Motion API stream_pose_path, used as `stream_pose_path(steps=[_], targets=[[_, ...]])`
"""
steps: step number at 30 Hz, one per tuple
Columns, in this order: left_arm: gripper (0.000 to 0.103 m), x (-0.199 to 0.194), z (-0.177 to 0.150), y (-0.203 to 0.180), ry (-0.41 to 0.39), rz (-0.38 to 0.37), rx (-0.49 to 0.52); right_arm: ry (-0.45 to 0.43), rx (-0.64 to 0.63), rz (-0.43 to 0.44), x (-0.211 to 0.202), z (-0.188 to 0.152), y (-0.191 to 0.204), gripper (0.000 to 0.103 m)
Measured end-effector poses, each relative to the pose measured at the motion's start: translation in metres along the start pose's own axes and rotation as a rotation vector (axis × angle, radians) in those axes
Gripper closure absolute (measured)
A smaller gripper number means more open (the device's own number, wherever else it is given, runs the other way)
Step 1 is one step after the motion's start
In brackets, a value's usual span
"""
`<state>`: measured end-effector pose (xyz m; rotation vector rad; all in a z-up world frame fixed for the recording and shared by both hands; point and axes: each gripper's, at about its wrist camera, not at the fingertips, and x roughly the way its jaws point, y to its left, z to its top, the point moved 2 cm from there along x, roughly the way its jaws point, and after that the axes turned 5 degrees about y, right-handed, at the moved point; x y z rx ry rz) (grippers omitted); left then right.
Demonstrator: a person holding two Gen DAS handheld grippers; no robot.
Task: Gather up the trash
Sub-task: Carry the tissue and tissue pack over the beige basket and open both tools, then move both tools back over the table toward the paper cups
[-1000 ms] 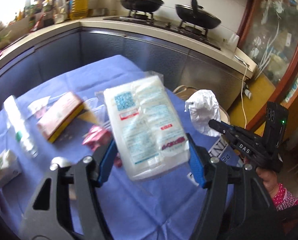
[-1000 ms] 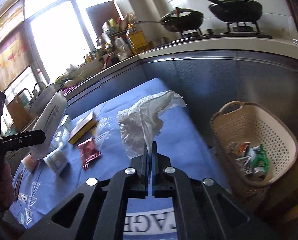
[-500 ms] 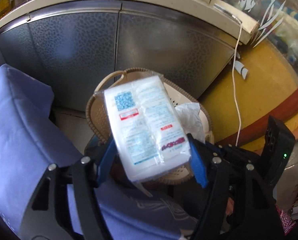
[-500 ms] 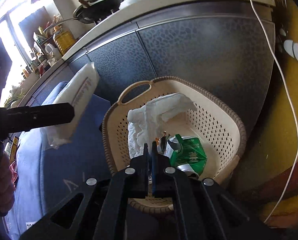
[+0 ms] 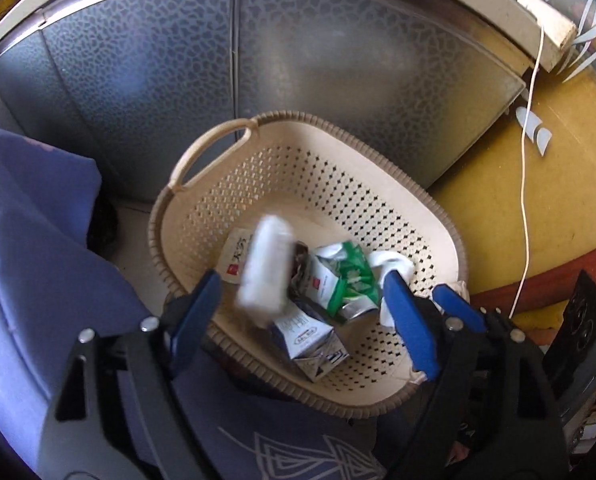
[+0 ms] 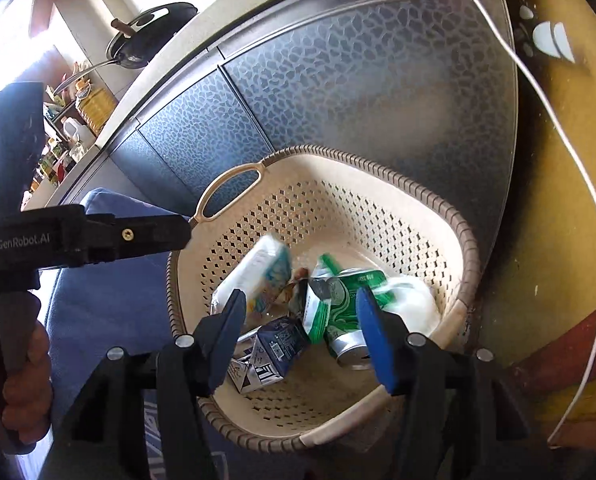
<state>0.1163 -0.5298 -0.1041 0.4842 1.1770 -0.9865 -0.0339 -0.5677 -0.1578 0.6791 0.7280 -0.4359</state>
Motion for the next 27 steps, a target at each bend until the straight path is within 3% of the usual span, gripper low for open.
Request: stream_pose_path(steps=[6, 14, 19, 27], targets=[[0.023, -0.05, -0.018, -0.003, -0.12, -0.009, -0.017, -0.023, 0.009, 0.012, -0.025, -0.002, 0.005, 0.045], [0.023, -0.134, -0.084, 0.003, -0.279, 0.008, -0.031, -0.112, -0.039, 0.062, -0.08, 0.0, 0.038, 0.045], [0.023, -0.179, -0.144, 0.032, -0.344, 0.072, -0.078, -0.108, -0.127, 0.143, -0.095, -0.006, 0.082, 0.046], [0.023, -0.243, -0.262, 0.115, -0.403, 0.204, -0.282, -0.051, -0.299, 0.287, -0.102, -0.032, 0.178, 0.051]])
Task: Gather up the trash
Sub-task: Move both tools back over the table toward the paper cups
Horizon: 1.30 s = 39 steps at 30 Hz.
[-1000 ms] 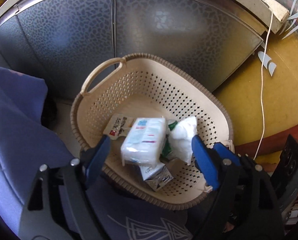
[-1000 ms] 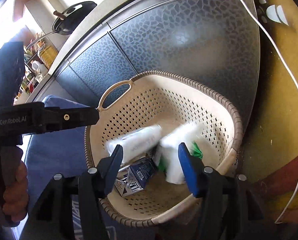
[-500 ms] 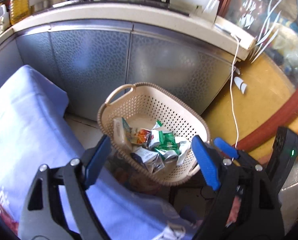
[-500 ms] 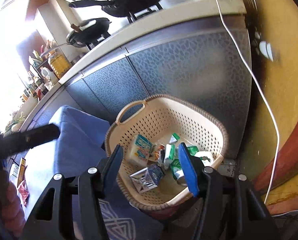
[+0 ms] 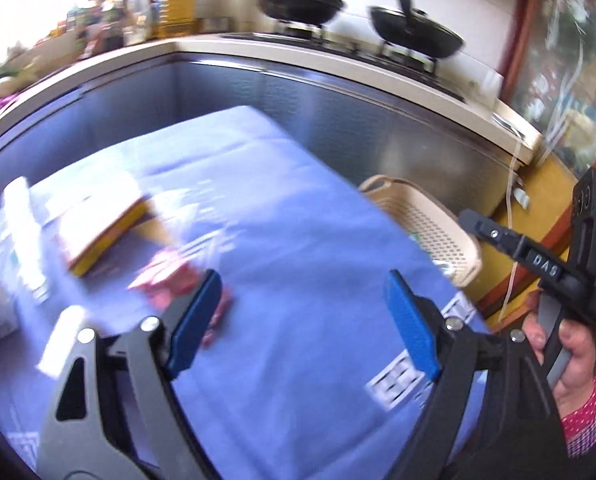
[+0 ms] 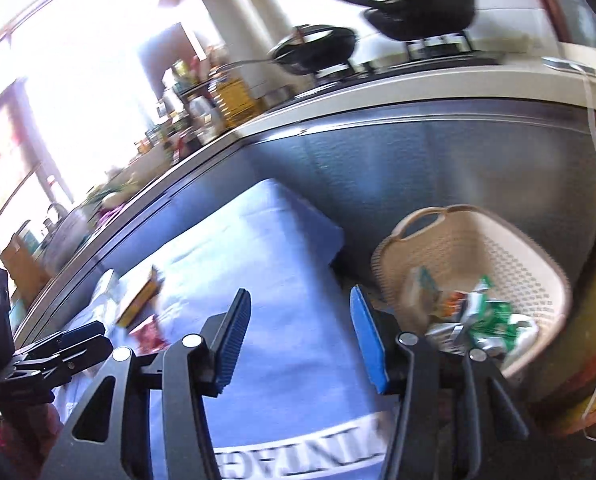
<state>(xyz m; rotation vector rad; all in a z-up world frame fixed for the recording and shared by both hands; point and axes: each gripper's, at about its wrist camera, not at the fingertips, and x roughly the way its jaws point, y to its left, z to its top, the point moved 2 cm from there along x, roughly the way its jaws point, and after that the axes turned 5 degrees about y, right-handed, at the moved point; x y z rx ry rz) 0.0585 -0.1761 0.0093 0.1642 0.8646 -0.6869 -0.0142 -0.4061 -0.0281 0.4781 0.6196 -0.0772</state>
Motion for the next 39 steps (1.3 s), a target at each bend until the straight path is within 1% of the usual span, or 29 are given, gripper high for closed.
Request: stream_pose_path(steps=[3, 7, 12, 15, 17, 20, 23, 26, 28, 29, 31, 33, 36, 37, 38, 39], targets=[[0.023, -0.029, -0.026, 0.052, -0.022, 0.078, -0.079, 0.038, -0.07, 0.051, 0.012, -0.005, 0.041, 0.051], [0.023, -0.064, -0.061, 0.127, -0.028, 0.182, -0.21, 0.099, -0.159, 0.112, 0.03, -0.016, 0.094, 0.051], [0.023, -0.11, -0.109, 0.216, -0.047, 0.343, -0.39, 0.163, -0.234, 0.175, 0.05, -0.033, 0.15, 0.051], [0.023, -0.133, -0.133, 0.256, -0.059, 0.422, -0.485, 0.206, -0.264, 0.201, 0.059, -0.046, 0.178, 0.051], [0.023, -0.145, -0.147, 0.279, -0.065, 0.452, -0.543, 0.226, -0.287, 0.213, 0.062, -0.053, 0.195, 0.051], [0.023, -0.158, -0.161, 0.301, -0.09, 0.468, -0.599, 0.257, -0.329, 0.228, 0.068, -0.065, 0.219, 0.051], [0.024, -0.162, -0.163, 0.31, -0.112, 0.466, -0.61, 0.287, -0.392, 0.235, 0.072, -0.077, 0.241, 0.051], [0.031, -0.158, -0.159, 0.315, -0.114, 0.454, -0.613, 0.303, -0.441, 0.24, 0.077, -0.085, 0.26, 0.051], [0.039, -0.153, -0.157, 0.318, -0.114, 0.448, -0.62, 0.309, -0.468, 0.245, 0.079, -0.088, 0.27, 0.051], [0.041, -0.152, -0.156, 0.321, -0.112, 0.447, -0.627, 0.308, -0.483, 0.243, 0.081, -0.089, 0.276, 0.051], [0.051, -0.149, -0.156, 0.328, -0.108, 0.433, -0.654, 0.307, -0.513, 0.229, 0.086, -0.091, 0.284, 0.051], [0.057, -0.147, -0.156, 0.337, -0.108, 0.412, -0.687, 0.309, -0.534, 0.216, 0.09, -0.094, 0.289, 0.051], [0.063, -0.143, -0.153, 0.344, -0.105, 0.392, -0.707, 0.32, -0.545, 0.207, 0.096, -0.098, 0.291, 0.052], [0.069, -0.141, -0.152, 0.346, -0.104, 0.387, -0.707, 0.32, -0.55, 0.204, 0.096, -0.099, 0.291, 0.053], [0.075, -0.139, -0.151, 0.348, -0.103, 0.38, -0.705, 0.318, -0.558, 0.196, 0.098, -0.1, 0.292, 0.059], [0.084, -0.136, -0.15, 0.35, -0.1, 0.371, -0.706, 0.316, -0.566, 0.19, 0.099, -0.101, 0.292, 0.069]])
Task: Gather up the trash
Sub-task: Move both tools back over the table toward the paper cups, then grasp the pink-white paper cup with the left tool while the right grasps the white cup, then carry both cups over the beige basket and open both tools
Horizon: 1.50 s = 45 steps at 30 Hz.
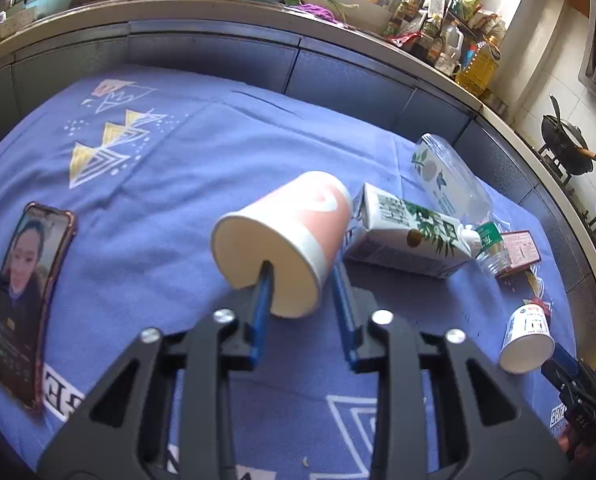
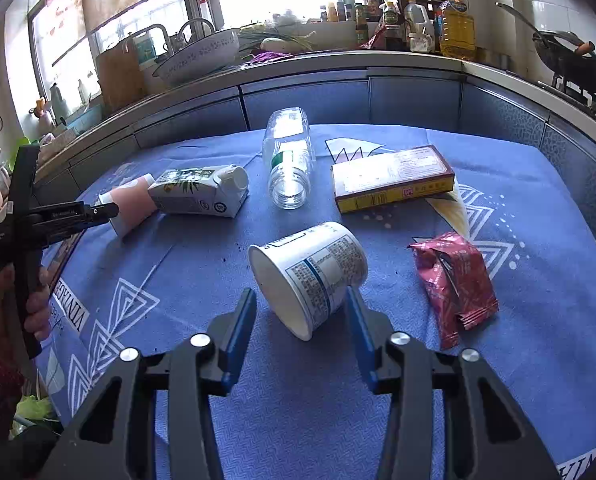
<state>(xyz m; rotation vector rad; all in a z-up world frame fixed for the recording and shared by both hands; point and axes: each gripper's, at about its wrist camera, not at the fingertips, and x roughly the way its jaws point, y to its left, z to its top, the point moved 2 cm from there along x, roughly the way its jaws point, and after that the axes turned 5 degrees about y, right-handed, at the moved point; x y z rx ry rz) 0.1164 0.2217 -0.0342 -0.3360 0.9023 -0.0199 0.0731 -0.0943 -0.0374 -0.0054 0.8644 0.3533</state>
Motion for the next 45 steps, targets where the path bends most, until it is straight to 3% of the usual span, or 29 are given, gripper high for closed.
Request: stream_pose_path(steps=[1, 2, 5, 11, 16, 21, 26, 30, 33, 40, 45], targets=[[0.096, 0.003, 0.001, 0.001, 0.005, -0.018, -0.005, 0.003, -0.004, -0.002, 0.002, 0.0, 0.0, 0.077], [0.097, 0.004, 0.002, 0.001, 0.011, -0.036, -0.011, 0.008, -0.005, -0.006, 0.004, 0.0, -0.001, 0.088], [0.1, 0.001, 0.001, -0.001, -0.005, -0.036, -0.012, -0.013, 0.002, -0.005, -0.001, -0.002, -0.005, 0.098], [0.101, -0.036, -0.015, -0.015, -0.066, -0.085, 0.034, -0.086, 0.038, 0.02, -0.027, -0.005, -0.017, 0.1], [0.101, -0.073, -0.022, -0.066, -0.115, -0.175, 0.172, -0.135, 0.102, 0.035, -0.05, -0.012, -0.038, 0.1], [0.101, -0.072, -0.023, -0.158, -0.073, -0.311, 0.345, -0.206, 0.205, -0.021, -0.081, -0.025, -0.084, 0.1], [0.101, -0.053, -0.04, -0.286, -0.013, -0.47, 0.562, -0.29, 0.326, -0.137, -0.128, -0.052, -0.15, 0.1], [0.1, -0.026, -0.068, -0.393, 0.073, -0.596, 0.72, -0.32, 0.4, -0.306, -0.164, -0.086, -0.211, 0.1], [0.1, -0.001, -0.096, -0.468, 0.152, -0.65, 0.815, -0.301, 0.426, -0.436, -0.182, -0.112, -0.255, 0.1], [0.1, 0.048, -0.166, -0.587, 0.273, -0.682, 0.989, -0.191, 0.449, -0.667, -0.178, -0.163, -0.336, 0.1], [0.1, 0.08, -0.209, -0.635, 0.345, -0.645, 1.078, -0.157, 0.467, -0.702, -0.164, -0.184, -0.366, 0.1]])
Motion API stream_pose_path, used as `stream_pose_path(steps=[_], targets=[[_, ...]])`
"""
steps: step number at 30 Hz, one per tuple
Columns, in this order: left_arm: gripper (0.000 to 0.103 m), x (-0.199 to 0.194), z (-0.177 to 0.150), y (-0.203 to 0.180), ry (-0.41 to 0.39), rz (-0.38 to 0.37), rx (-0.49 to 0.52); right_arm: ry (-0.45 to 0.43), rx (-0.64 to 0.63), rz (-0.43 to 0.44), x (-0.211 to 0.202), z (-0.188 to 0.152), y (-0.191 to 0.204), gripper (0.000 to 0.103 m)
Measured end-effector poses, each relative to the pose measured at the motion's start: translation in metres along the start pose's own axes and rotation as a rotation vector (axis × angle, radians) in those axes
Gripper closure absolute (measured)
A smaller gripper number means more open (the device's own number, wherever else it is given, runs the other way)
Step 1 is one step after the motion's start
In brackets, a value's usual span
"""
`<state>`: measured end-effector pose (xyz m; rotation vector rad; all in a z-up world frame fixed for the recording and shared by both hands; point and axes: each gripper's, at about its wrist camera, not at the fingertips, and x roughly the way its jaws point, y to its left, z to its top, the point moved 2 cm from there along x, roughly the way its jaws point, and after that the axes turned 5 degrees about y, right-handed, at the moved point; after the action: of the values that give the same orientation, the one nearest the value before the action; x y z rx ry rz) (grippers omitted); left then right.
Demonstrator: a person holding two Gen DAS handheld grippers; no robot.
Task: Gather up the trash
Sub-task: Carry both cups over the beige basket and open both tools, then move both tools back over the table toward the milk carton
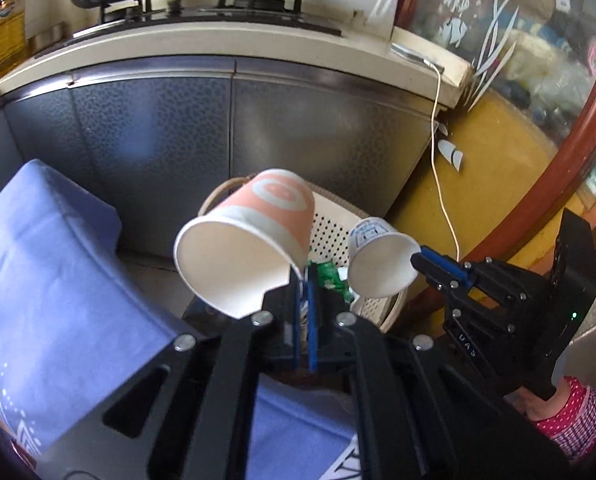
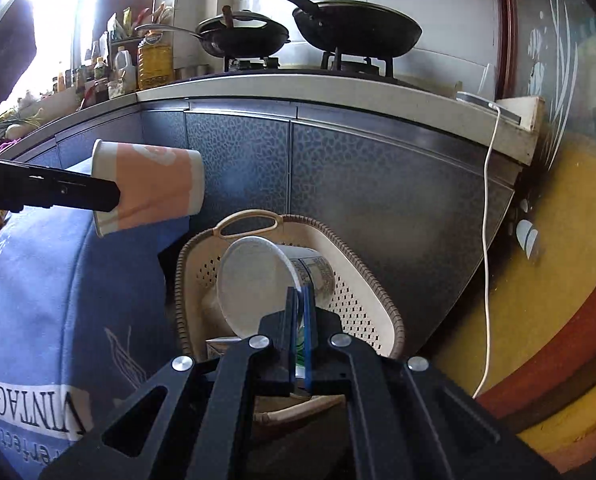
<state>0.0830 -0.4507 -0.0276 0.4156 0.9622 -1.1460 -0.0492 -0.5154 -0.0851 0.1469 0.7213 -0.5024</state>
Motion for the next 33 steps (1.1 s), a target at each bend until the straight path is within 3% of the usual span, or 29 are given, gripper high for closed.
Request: stream_pose_path(steps=[5, 11, 14, 15, 19, 24, 29, 33], targets=[[0.1, 0.044, 0.015, -0.003, 0.088, -0.014, -0.009, 0.036, -0.001, -0.019, 0.025, -0.008, -0.007, 0.1], [0.1, 0.091, 0.022, -0.01, 0.168, 0.075, 0.019, 0.082, 0.005, -0.003, 0.051, -0.012, -0.003, 0.1], [0.099, 0.099, 0.018, -0.003, 0.197, 0.093, -0.007, 0.138, 0.053, 0.063, 0.065, -0.014, -0.007, 0.1], [0.097, 0.097, 0.018, 0.0, 0.195, 0.093, -0.018, 0.158, 0.077, 0.084, 0.069, -0.015, -0.009, 0.099], [0.074, 0.085, 0.018, 0.006, 0.174, 0.09, -0.018, 0.167, 0.18, 0.167, 0.068, -0.022, -0.017, 0.099], [0.073, 0.058, 0.016, 0.013, 0.12, 0.076, -0.063, 0.128, 0.283, 0.216, 0.053, -0.026, -0.028, 0.091], [0.073, 0.011, 0.0, 0.013, 0.036, 0.038, -0.092, 0.096, 0.391, 0.235, 0.032, -0.03, -0.04, 0.075], [0.073, -0.03, -0.027, 0.019, -0.023, 0.042, -0.101, 0.08, 0.428, 0.263, 0.013, -0.026, -0.04, 0.073]])
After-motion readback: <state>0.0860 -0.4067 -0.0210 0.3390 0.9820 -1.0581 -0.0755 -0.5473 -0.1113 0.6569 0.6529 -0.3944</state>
